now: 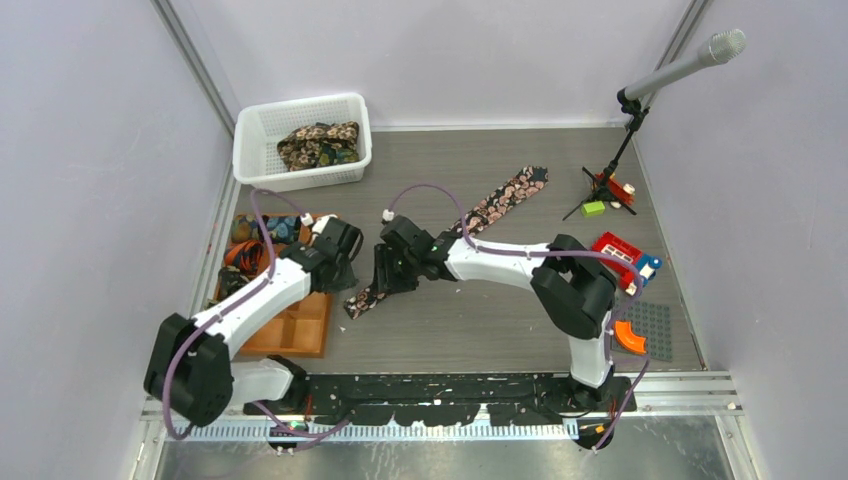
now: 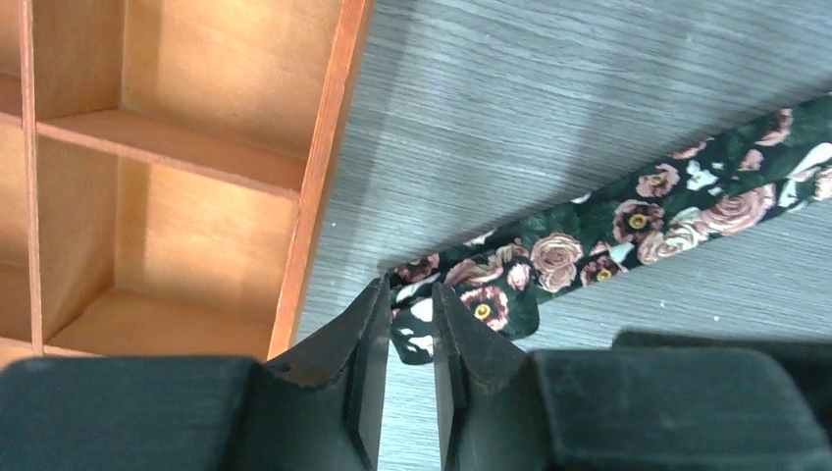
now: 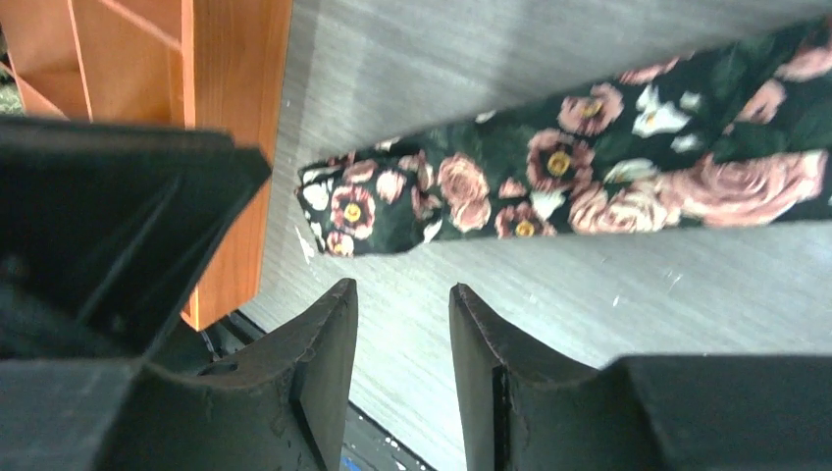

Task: Roll the ties
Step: Roll the tie at the center of the board.

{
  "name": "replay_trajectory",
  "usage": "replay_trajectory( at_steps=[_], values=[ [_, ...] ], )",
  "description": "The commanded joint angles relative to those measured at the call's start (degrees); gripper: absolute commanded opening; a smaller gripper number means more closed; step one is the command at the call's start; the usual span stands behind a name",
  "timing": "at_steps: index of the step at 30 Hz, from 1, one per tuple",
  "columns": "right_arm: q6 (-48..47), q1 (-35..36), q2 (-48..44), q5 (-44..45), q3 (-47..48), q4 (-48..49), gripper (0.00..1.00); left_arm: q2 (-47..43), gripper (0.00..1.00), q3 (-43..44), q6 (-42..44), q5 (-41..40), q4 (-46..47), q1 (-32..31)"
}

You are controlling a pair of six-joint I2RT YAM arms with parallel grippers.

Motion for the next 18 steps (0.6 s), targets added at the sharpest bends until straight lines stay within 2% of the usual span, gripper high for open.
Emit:
replay_trajectory(
  at_steps=[1, 5, 8, 18],
  values=[
    [2.6, 3.8, -5.0, 5.1, -3.6, 1.1, 0.4, 5.6, 0.22, 4.6, 5.0, 1.5, -1.8, 2.8],
    [5.7, 6.4, -5.0, 6.9, -7.0, 4.5, 0.28, 10.3, 0.19, 7.5, 8.6, 1.9, -2.4, 4.7],
    [6.6, 8.3, -3.1, 7.5, -6.5, 5.5, 0.23, 13.8, 0.16, 9.5, 10.8, 3.1, -3.0, 5.1],
    [7.9, 9.9, 2.6, 10.2, -5.6, 10.2, 0.2, 22.2, 0.1, 11.1, 11.8, 7.0, -3.5, 5.2]
  ],
)
